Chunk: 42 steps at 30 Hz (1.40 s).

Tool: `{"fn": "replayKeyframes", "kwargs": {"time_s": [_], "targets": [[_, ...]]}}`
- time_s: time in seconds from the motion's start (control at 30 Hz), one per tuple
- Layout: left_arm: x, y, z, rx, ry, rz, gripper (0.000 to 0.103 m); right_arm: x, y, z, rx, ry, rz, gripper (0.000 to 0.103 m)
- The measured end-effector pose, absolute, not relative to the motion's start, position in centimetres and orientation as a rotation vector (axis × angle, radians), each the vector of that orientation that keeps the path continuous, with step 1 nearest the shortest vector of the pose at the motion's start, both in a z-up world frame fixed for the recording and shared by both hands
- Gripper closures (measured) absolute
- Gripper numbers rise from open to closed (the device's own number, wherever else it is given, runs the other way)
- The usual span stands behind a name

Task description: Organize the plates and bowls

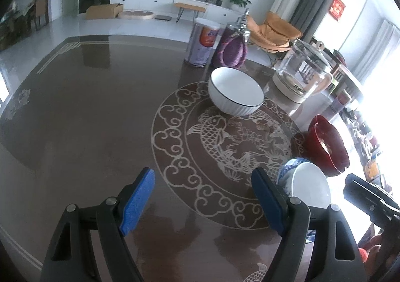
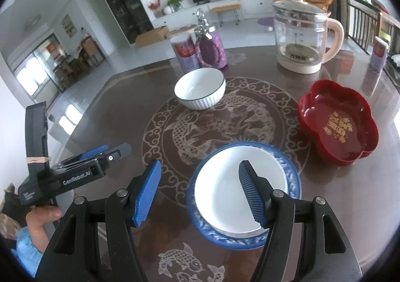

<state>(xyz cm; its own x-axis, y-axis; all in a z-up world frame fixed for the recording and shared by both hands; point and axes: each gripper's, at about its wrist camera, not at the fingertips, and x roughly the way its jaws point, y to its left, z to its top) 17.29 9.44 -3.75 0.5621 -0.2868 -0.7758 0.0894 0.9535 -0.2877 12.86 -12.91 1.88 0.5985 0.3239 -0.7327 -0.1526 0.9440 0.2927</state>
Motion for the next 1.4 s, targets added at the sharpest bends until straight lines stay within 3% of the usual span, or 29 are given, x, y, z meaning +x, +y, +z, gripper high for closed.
{"fn": "replayKeyframes", "kwargs": {"time_s": [1.4], "targets": [[20.7,11.9,-7.3,-0.239,1.016,-0.188,0.024,16.2,-8.1,0.2,0.229,0.963,0.369,0.035]]}}
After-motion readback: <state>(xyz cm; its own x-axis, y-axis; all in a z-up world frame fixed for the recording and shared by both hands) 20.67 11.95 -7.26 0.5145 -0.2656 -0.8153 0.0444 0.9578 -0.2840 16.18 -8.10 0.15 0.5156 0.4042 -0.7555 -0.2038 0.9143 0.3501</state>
